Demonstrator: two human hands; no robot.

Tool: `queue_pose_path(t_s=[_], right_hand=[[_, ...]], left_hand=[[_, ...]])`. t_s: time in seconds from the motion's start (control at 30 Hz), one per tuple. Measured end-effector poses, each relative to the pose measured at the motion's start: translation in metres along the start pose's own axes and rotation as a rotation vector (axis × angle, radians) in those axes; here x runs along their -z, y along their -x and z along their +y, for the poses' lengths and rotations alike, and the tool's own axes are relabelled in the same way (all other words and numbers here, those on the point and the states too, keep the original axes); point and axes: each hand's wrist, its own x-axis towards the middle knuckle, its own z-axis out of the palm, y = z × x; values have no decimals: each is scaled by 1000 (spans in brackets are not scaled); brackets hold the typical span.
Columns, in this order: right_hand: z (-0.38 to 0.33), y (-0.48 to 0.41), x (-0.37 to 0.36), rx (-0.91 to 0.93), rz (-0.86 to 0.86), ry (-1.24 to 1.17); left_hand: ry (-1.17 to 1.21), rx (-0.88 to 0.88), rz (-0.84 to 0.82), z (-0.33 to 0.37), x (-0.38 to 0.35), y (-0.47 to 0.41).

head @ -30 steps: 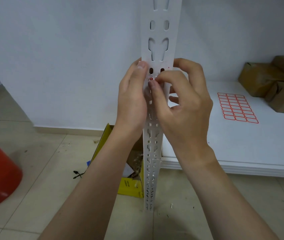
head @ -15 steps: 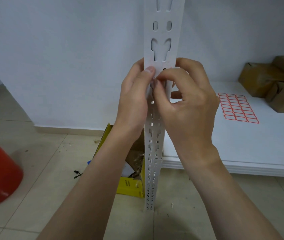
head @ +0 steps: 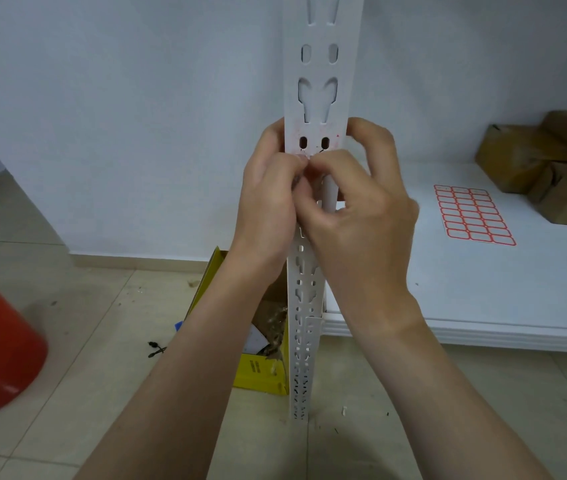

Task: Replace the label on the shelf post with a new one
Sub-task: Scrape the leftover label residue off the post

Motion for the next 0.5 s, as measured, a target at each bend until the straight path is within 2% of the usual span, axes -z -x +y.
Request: queue_pose_path(t_s=[0.07,0.17,0.37,0.5], right_hand=[[4,4,-2,5,-28,-13],[11,4,4,-96,-30,-242],[1,0,3,-521,1,-700],[1,-2,-4,-777,-81,-815]], left_hand=[[-9,8,10,2,-1,0],[-68,-19,29,3,-2,1],[-185,-127,-32,-3,8,-1],[-234,-170,-78,0,12,-1]])
